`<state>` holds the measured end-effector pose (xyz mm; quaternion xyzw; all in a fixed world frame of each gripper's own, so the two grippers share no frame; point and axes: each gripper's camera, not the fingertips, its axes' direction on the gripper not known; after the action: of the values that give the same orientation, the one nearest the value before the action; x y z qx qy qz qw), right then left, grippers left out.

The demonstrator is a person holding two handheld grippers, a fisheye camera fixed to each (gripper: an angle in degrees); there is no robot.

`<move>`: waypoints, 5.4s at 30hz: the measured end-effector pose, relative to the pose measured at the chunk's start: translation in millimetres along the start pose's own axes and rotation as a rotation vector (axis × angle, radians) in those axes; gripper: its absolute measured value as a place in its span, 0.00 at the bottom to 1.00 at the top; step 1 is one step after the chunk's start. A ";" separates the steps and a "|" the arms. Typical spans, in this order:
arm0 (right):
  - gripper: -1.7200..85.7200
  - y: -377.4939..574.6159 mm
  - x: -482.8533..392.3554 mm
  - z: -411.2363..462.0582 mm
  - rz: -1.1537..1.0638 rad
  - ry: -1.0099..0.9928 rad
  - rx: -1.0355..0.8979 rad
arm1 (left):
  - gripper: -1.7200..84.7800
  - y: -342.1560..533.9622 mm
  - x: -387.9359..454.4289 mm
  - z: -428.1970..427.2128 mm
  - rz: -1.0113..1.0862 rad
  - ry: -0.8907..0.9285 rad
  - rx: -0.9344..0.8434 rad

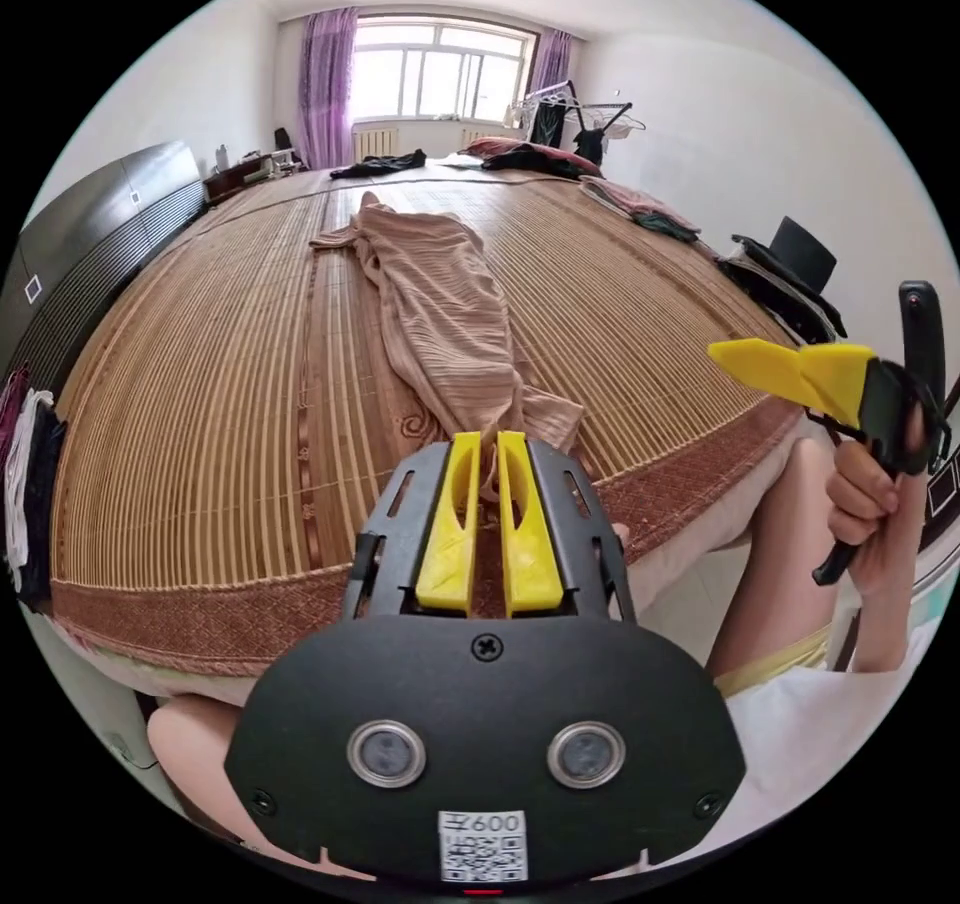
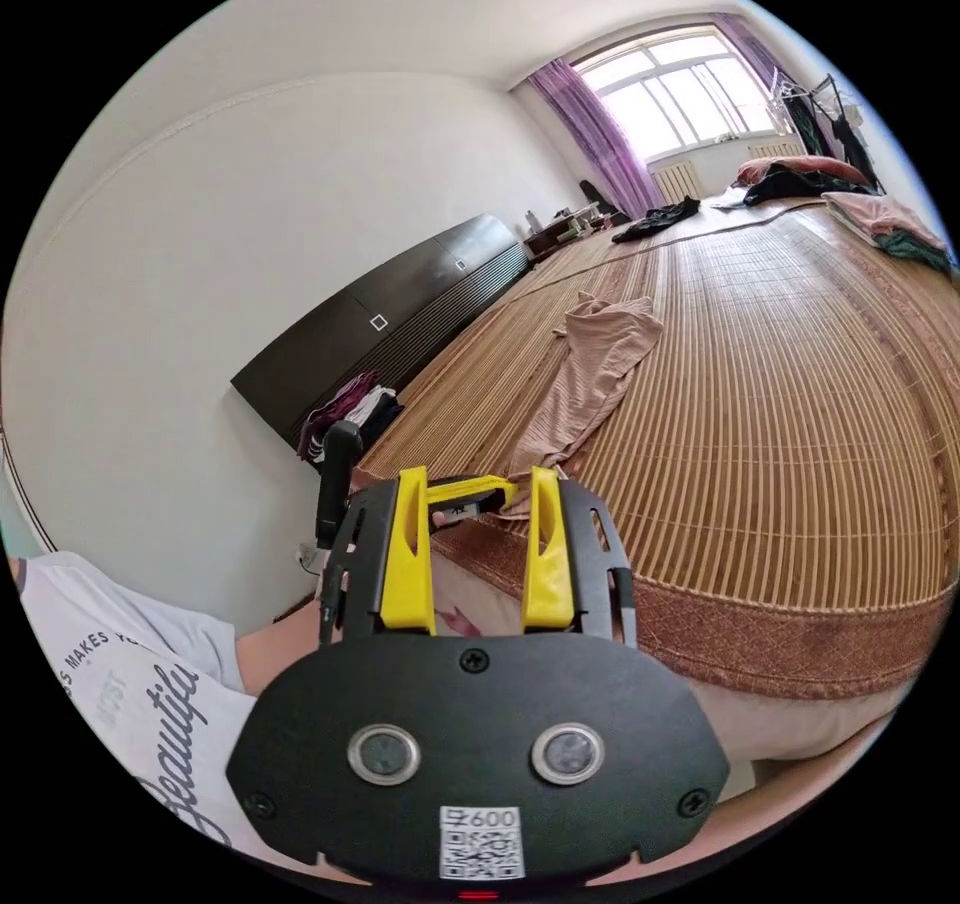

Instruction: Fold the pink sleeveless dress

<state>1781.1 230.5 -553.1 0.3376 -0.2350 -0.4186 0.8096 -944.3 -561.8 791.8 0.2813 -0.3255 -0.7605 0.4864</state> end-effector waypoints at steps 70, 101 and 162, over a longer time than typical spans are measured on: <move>0.01 8.5 3.0 -111.2 -0.108 0.353 -0.434 | 0.04 105.9 100.9 -152.4 0.521 -0.191 -0.100; 0.01 -169.7 -129.2 -252.7 -0.564 0.603 0.329 | 0.04 -65.2 -0.8 -386.0 0.657 -0.638 0.831; 0.01 -293.6 184.8 224.0 -0.190 0.632 -0.423 | 0.03 -244.0 -152.8 141.0 0.290 -0.322 -0.215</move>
<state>1579.7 -126.3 -605.2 0.2959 0.1497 -0.4061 0.8515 -1128.8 -312.8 710.1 0.0533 -0.3528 -0.7482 0.5594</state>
